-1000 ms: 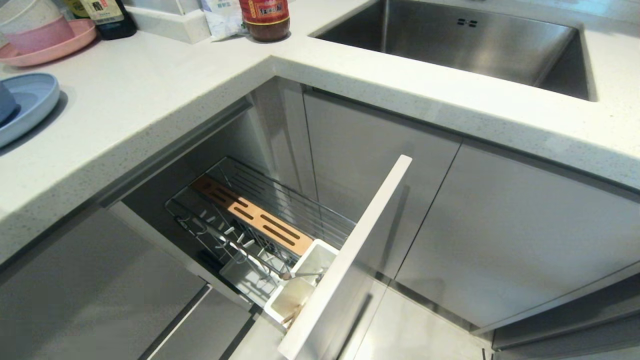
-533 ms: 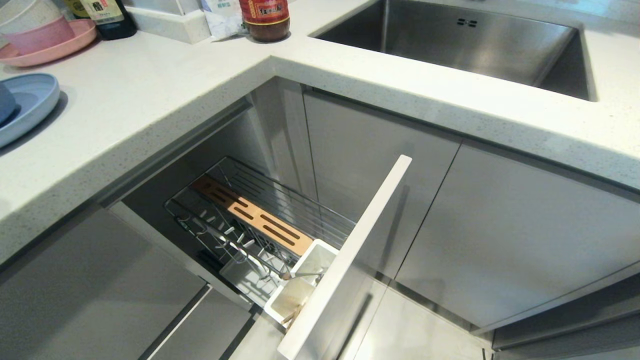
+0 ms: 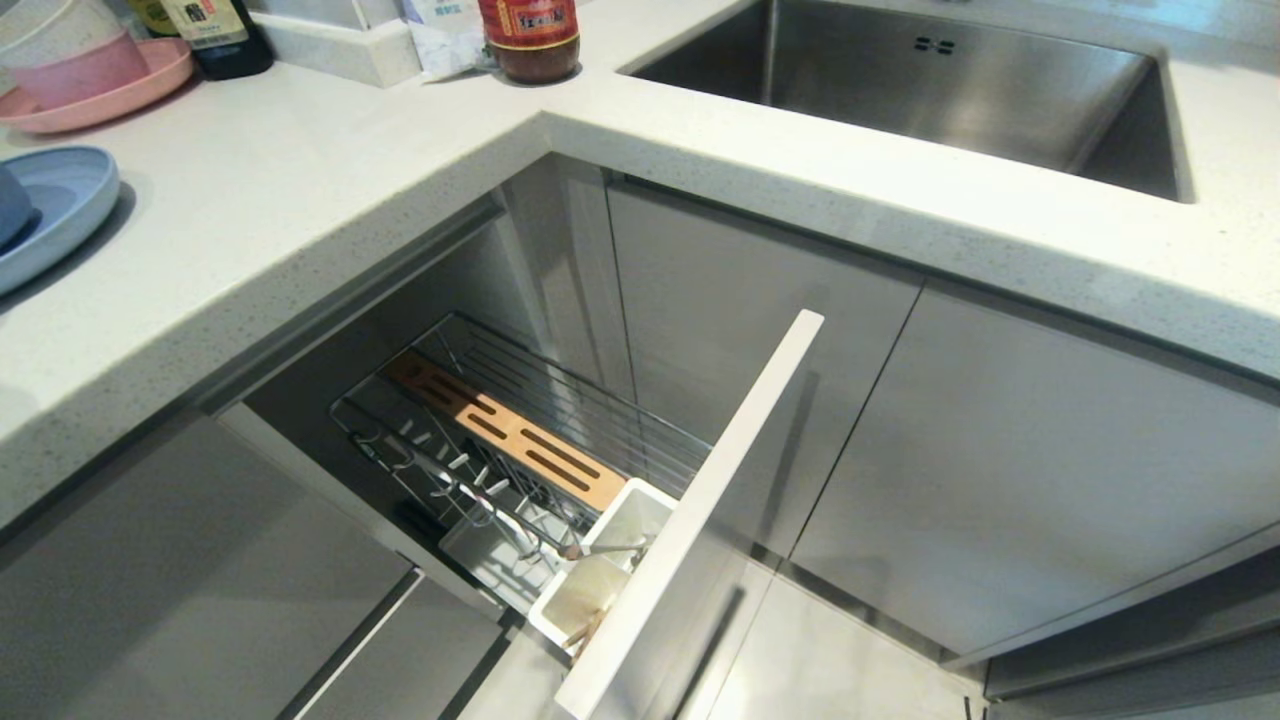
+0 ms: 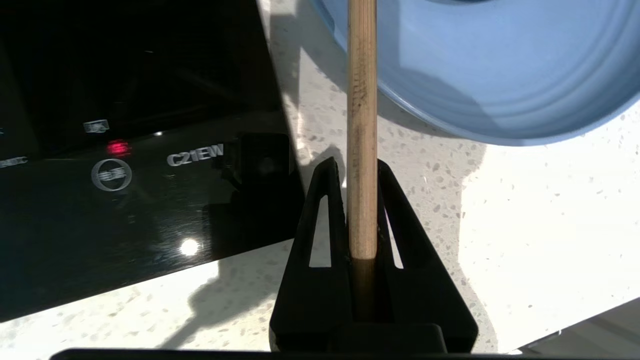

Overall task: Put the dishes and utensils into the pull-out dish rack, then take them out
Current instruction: Take the chopsticks out of the cupboard

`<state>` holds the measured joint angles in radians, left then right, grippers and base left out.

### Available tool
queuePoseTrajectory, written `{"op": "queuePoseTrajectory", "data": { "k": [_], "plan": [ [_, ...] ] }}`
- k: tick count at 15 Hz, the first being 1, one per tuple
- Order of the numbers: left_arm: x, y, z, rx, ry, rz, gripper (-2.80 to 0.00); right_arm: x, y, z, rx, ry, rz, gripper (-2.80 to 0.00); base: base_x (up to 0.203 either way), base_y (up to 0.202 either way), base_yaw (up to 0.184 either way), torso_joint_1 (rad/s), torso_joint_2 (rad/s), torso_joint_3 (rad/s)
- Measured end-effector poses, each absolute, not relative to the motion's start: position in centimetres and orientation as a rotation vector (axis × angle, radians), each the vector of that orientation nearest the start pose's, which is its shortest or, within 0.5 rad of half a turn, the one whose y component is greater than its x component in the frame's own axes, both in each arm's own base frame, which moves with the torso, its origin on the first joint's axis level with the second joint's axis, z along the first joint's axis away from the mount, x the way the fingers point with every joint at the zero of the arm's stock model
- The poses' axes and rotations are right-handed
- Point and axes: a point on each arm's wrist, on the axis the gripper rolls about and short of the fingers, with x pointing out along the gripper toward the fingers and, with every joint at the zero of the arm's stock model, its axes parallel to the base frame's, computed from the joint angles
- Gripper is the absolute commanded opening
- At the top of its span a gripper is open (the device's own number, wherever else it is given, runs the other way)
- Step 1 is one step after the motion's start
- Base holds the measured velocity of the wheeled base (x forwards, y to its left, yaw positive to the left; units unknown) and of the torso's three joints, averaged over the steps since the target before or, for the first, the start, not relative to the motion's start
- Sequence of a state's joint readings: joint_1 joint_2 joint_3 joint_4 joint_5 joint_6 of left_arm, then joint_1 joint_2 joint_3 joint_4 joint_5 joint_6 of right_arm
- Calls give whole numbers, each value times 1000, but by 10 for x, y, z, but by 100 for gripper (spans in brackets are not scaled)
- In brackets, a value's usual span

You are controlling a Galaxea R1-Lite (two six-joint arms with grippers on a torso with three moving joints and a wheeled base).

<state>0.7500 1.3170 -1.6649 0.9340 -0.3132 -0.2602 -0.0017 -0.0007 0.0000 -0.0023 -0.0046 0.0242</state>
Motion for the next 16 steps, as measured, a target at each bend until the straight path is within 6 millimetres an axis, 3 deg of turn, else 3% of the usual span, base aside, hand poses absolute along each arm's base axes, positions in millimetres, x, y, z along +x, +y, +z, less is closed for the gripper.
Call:
{"op": "queuePoseTrajectory", "data": {
  "k": [16],
  "plan": [
    [126,96,363,-539,477,438,-280,-23,0,76,24,-3,-6,-280,0,0,0,0,0,0]
  ]
}}
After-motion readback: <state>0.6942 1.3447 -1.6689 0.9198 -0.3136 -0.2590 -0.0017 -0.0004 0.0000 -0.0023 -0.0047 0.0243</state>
